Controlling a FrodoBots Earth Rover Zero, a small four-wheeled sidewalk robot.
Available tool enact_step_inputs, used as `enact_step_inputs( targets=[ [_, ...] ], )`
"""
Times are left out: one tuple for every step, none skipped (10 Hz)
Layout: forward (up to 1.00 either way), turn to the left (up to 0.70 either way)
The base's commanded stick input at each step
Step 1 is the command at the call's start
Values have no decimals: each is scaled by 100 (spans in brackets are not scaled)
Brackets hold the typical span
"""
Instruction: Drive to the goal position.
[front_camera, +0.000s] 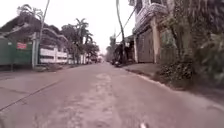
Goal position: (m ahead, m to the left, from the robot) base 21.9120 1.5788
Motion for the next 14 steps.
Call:
enact_step_inputs(
  targets=[
    [100,0],
    [100,0],
    [100,0],
    [100,0],
    [100,0],
    [100,0],
    [100,0],
    [100,0],
    [100,0],
    [100,0],
    [100,0],
    [100,0],
    [100,0],
    [100,0]
  ],
)
